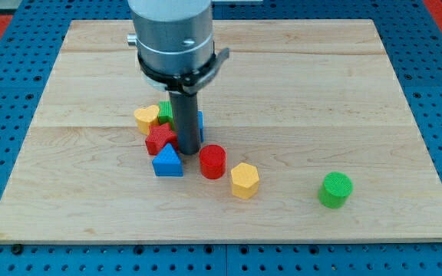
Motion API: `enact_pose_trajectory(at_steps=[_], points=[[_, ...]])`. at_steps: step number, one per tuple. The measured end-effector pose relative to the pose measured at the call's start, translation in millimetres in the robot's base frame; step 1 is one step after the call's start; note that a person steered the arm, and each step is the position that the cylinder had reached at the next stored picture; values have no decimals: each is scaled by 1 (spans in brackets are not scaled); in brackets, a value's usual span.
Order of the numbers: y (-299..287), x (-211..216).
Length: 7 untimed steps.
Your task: Push the blue triangle to its left
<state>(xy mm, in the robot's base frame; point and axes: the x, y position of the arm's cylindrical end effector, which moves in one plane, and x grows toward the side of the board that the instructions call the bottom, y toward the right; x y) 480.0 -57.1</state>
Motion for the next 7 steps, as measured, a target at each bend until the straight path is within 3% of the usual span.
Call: enact_pose_trajectory(at_steps=[1,3,7], points=[[6,-11],[76,-5],[-1,35]])
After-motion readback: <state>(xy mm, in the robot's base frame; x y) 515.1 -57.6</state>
